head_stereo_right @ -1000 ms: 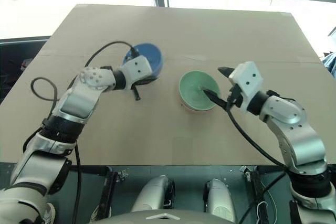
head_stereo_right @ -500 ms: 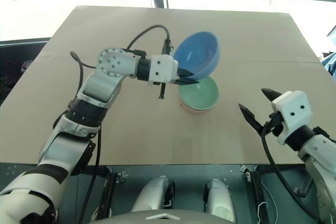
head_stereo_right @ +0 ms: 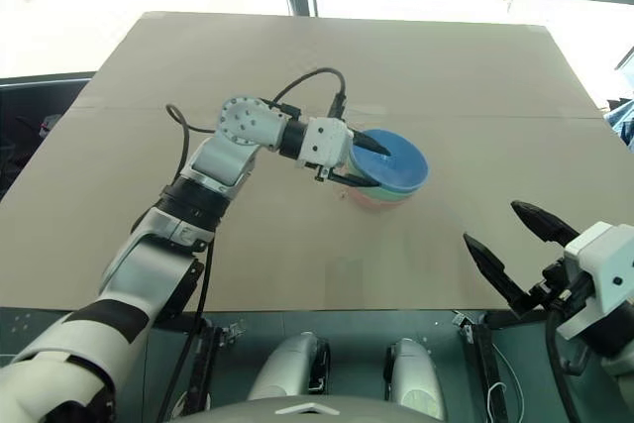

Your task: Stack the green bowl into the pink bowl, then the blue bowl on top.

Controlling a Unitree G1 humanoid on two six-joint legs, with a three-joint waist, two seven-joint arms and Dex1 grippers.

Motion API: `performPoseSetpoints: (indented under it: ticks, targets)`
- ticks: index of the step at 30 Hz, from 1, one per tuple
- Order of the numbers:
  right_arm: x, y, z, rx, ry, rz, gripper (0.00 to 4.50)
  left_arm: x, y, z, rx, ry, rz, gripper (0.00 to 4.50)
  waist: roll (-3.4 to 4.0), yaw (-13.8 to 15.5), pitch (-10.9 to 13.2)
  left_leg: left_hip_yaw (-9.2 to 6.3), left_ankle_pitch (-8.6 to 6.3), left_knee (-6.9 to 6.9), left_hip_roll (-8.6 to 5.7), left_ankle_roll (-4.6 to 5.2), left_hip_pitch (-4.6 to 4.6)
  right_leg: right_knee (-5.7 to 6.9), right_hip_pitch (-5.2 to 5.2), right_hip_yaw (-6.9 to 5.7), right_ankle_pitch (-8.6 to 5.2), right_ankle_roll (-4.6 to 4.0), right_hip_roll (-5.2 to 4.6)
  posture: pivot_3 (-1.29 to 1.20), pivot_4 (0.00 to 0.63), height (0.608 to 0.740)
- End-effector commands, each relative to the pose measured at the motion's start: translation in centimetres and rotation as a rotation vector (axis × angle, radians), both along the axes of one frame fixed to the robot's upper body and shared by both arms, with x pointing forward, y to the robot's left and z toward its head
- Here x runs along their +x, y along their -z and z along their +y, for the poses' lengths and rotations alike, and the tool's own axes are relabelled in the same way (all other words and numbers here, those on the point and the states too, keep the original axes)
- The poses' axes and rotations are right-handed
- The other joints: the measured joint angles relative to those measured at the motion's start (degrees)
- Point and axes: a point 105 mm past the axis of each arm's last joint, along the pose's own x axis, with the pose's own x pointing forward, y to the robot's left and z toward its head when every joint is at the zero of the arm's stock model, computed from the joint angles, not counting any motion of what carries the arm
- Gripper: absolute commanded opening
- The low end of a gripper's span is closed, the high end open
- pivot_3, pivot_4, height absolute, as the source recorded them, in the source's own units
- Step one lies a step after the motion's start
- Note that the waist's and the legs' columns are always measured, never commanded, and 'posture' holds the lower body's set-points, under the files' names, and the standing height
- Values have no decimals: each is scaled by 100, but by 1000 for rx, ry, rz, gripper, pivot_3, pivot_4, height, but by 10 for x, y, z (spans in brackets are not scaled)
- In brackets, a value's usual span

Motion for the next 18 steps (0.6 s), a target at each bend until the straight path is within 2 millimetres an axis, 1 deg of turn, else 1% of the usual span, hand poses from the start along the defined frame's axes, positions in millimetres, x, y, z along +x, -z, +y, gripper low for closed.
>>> performPoseSetpoints:
  ticks: [1,2,4,5,7,9,10,11,13,16,18]
  targets:
    - [2,-5,4,-42,-49,-20,4450,4,-36,29,-304,-113,37,2765,6,-40,-4,2,0,-1,2,0,1,0,-1,4,0,0,0,0,150,740]
    - [6,-4,2,-49,-56,-18,4450,4,-32,42,-337,-158,99,2765,6,-40,-4,7,-1,-2,5,1,8,2,-1,12,0,1,-1,0,150,740]
    - [11,-2,-2,-61,-62,-18,4450,1,-26,55,-349,-208,183,2765,5,-39,-4,7,0,-2,7,0,9,2,0,11,0,1,-1,0,150,740]
    - [19,-2,-9,-95,-41,-37,4450,1,-24,67,-395,-265,199,2765,4,-7,-3,5,0,0,7,0,9,3,1,8,0,1,-1,0,150,740]
    - [27,4,-15,-118,-56,-16,4450,-1,-17,86,-418,-366,203,2765,3,-10,-3,1,0,10,6,0,6,3,3,3,0,1,-1,0,150,740]
    - [35,8,-21,-138,-81,6,4450,-9,-1,109,-390,-456,234,2765,1,-9,-4,2,-2,14,3,2,5,2,4,8,0,1,-5,0,150,740]
    - [37,10,-23,-142,-94,17,4450,-15,5,117,-386,-478,248,2765,1,-13,-4,1,-2,13,2,3,5,3,5,7,0,1,-6,0,150,740]
    - [38,11,-24,-144,-104,25,4450,-19,7,121,-386,-492,256,2765,2,0,-3,1,-2,12,4,3,5,2,4,7,0,1,-5,0,150,740]
    - [39,12,-30,-163,-120,42,4450,-31,19,136,-375,-548,293,2765,2,29,-2,-5,-2,11,4,2,0,0,3,0,0,0,-5,0,150,740]
    - [40,13,-37,-182,-139,70,4450,-46,33,153,-334,-618,325,2765,1,49,-3,-6,-2,13,3,2,1,-2,10,0,0,0,-8,0,150,740]
    - [41,13,-41,-187,-143,81,4450,-54,37,156,-322,-619,366,2765,2,46,-3,-6,-2,17,4,1,6,-1,14,1,0,1,-8,0,150,740]
